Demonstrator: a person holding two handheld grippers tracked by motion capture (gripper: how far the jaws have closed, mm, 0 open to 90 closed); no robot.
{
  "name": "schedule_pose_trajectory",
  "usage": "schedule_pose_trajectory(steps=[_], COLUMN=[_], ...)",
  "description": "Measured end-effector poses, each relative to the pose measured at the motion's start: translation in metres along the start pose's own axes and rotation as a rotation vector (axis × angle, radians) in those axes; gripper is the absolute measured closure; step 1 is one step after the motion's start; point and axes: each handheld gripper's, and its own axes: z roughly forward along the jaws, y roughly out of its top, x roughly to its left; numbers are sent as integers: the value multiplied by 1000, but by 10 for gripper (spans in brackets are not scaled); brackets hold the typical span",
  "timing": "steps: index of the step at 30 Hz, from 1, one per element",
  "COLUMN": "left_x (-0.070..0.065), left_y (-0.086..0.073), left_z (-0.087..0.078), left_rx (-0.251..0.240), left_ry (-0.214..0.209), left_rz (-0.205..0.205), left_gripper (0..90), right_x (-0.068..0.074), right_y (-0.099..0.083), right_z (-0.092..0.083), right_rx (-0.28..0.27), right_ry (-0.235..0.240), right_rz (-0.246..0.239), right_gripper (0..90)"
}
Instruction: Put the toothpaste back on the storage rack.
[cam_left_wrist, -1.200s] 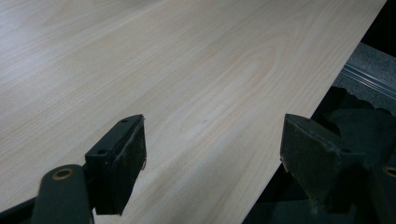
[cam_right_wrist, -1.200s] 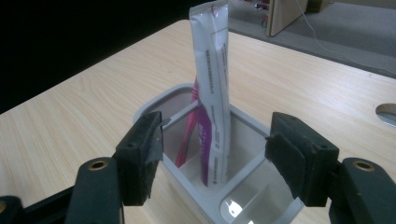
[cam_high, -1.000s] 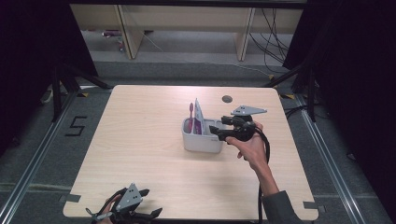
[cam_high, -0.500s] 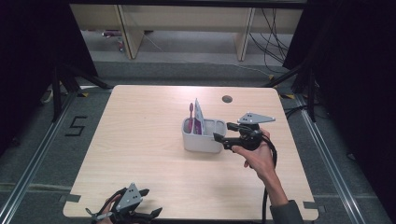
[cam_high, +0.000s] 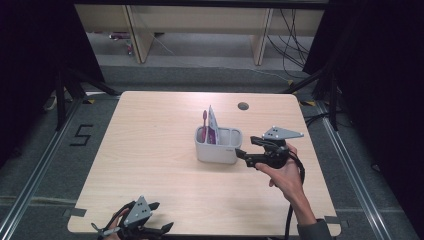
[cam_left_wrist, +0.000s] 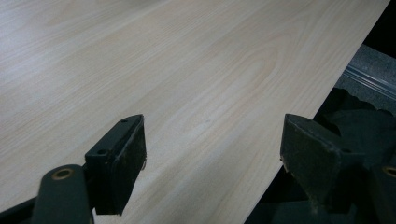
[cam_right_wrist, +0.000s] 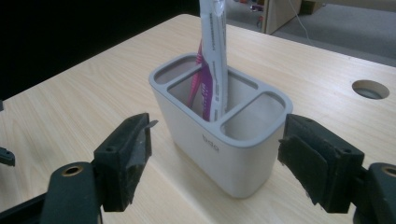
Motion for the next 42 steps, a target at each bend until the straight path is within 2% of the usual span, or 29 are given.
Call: schedule_pose_trajectory(steps=[1,4,5,6,9,10,11,13,16,18,19,21,22,24,25,28,30,31,32,33,34,36,37,38,39,41,42], left_x=[0,0,-2,-2,0,0,0,1,0,0,0,0,0,0,0,0,0,0,0,0,0,-1,0,0,0,0,-1], left_y=[0,0,0,0,0,0,0,1,1,1,0,0,0,0,0,0,0,0,0,0,0,0,0,0,0,0,0], left_z=[0,0,1,1,0,0,0,-1,0,-1,0,0,0,0,0,0,0,0,0,0,0,1,0,0,0,0,1], left_rx=[3,1,-8,-9,0,1,2,9,2,7,-1,-1,0,0,1,1,1,1,1,0,1,-9,1,0,2,2,-7], left_ry=[1,1,1,1,-1,2,1,0,0,0,0,0,0,0,0,0,-1,0,0,0,0,0,0,0,0,-4,-1], left_rz=[-3,-2,-15,-16,0,-5,-3,6,-3,4,-2,-1,-2,-2,0,-1,-1,0,0,-1,-1,-15,-1,-2,-1,-1,-11], left_gripper=[222,221,222,222,221,222,222,222,222,222,222,222,221,222,222,221,221,221,221,221,222,221,221,222,221,222,221], right_x=[1,0,-1,2,-2,-1,-2,-1,-3,-1,-3,-3,-1,-2,-1,-1,2,1,1,1,3,2,2,3,3,4,3], right_y=[-1,-6,-7,-10,-14,-16,-20,-21,-26,-29,-30,-32,-34,-37,-39,-42,-45,-47,-50,-50,-52,-54,-55,-57,-59,-61,-64], right_z=[-1,-6,-8,-9,-13,-14,-17,-18,-20,-22,-23,-25,-26,-27,-29,-29,-32,-31,-32,-32,-32,-33,-34,-35,-35,-36,-36], right_rx=[1,1,3,9,10,10,19,18,17,22,24,18,28,24,29,15,32,17,24,24,18,22,17,22,16,23,21], right_ry=[2,-1,-10,-11,-14,-14,-32,-29,-24,-21,-23,-46,-38,-29,-33,-26,-33,-31,-29,-29,-24,-25,-23,-20,-27,-27,-24], right_rz=[16,11,-8,40,4,27,30,44,22,56,30,17,57,39,57,45,70,56,42,42,67,53,49,65,53,70,60], right_gripper=[250,245,244,242,239,237,233,230,229,225,223,219,216,214,213,213,213,212,210,210,210,210,210,210,210,210,210])
